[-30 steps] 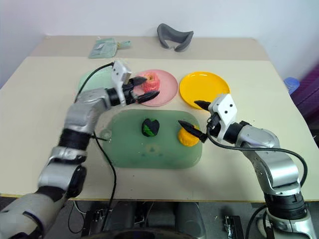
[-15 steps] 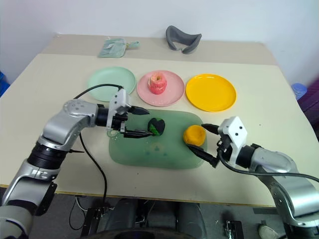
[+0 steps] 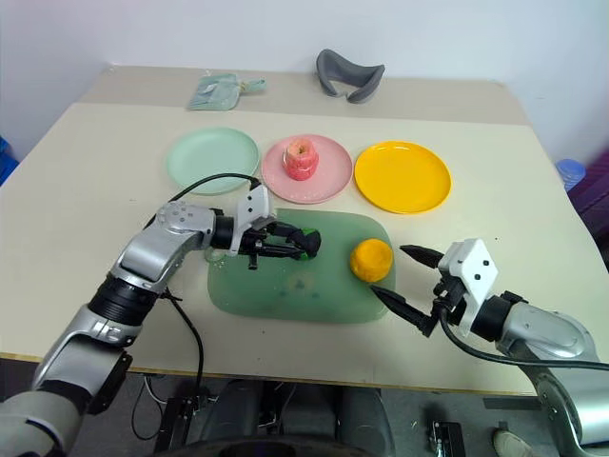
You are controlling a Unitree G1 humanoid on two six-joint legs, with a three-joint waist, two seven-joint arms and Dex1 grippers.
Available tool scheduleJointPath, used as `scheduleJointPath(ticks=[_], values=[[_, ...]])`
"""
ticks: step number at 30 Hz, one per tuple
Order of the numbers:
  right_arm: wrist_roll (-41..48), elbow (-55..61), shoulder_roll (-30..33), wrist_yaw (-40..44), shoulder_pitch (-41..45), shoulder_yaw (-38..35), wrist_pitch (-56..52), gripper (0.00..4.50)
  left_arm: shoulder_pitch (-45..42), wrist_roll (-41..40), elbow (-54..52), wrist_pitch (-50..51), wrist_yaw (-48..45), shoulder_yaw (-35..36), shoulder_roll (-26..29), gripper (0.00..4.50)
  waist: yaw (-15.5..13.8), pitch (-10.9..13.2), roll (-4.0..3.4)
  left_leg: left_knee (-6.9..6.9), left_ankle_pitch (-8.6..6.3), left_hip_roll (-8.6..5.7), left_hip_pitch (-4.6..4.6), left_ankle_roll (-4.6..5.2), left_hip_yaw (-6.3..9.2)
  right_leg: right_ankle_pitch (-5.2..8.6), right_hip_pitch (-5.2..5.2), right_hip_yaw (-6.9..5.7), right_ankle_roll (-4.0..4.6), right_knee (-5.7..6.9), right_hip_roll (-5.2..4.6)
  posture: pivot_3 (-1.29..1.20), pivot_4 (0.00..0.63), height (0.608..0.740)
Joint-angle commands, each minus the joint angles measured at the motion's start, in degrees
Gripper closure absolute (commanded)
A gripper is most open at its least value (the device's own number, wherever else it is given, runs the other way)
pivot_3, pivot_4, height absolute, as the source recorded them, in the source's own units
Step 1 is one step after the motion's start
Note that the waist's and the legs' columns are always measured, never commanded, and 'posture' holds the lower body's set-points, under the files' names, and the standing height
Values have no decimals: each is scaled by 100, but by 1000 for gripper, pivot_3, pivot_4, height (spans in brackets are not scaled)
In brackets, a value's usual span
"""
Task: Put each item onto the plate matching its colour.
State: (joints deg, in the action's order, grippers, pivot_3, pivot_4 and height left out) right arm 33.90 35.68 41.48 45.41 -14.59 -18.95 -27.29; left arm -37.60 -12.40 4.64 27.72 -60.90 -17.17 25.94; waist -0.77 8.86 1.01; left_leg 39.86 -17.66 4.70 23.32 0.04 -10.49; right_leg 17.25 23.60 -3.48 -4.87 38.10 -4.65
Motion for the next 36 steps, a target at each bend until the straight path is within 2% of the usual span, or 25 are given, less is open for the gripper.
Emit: scheduleJointPath(ticks=[1, 8, 14, 19, 21, 26, 29, 33, 35, 36], values=[[49, 181, -10, -27, 24, -109, 105, 0, -164, -240, -59, 323, 707, 784, -126, 2674, 2, 0, 0, 0, 0, 1, 0, 0, 1, 0, 0, 0, 0, 0, 1, 0, 150, 740], [98, 42, -7, -13, 357, -24, 138, 0, -374, -77, 503, 573, 3091, 2215, -589, 2674, 0, 0, 1, 1, 0, 2, -1, 0, 4, 0, -3, 0, 0, 0, 0, 0, 150, 740], [60, -173, 31, 91, 699, 114, 117, 0, -803, 299, 1459, 157, 4559, 2564, -933, 2674, -26, 1, 4, 6, -2, -1, -1, 3, 6, -2, -11, -8, -3, -2, -3, 0, 150, 740], [34, -282, 35, 152, 878, 221, 122, 0, -1223, 477, 2487, -452, 5284, 2703, -1118, 2674, -4, 2, 5, 6, -2, -1, -1, 3, 7, -2, -11, -12, -3, -2, -2, 0, 150, 740], [35, -298, 38, 151, 932, 242, 109, 0, -1285, 480, 2723, -616, 5406, 2731, -1125, 2105, -1, 1, 5, 5, -2, -1, -1, 3, 6, -2, -11, -12, -3, -2, -2, 0, 150, 740], [40, -299, 51, 133, 1046, 280, 59, 0, -1189, 374, 2760, -666, 5346, 2775, -1091, 29, 1, 2, 5, 5, -1, 0, -1, 2, 5, -2, -10, -12, -3, -1, -1, 0, 150, 740], [-20, -289, 54, 50, 1147, 364, -3, 0, -887, 194, 2219, -848, 4958, 2796, -1067, 29, 1, 1, 5, 6, -2, 0, -1, 2, 4, -2, -10, -12, -3, -1, -2, 0, 150, 740], [-202, -379, 48, -119, 1380, 628, -91, 0, 404, -137, 925, -2206, 3451, 2657, -746, 29, 54, -1, 0, 2, -1, 4, -4, 1, -5, -2, -5, -8, -3, 0, -2, 0, 150, 740], [-279, -453, 23, -160, 1487, 788, -140, 0, 820, -470, 496, -2032, 2637, 2567, -468, 29, 50, -1, 0, 1, 1, 9, -4, -2, -5, -1, -3, -11, -2, 1, 3, 0, 150, 740], [-344, -514, 15, -176, 1557, 899, -155, 0, 1226, -1012, -13, -1784, 1771, 2557, -170, 29, 48, -1, 0, 1, 1, 9, -5, -3, -5, -1, -3, -11, -1, 4, 2, 0, 150, 740]])
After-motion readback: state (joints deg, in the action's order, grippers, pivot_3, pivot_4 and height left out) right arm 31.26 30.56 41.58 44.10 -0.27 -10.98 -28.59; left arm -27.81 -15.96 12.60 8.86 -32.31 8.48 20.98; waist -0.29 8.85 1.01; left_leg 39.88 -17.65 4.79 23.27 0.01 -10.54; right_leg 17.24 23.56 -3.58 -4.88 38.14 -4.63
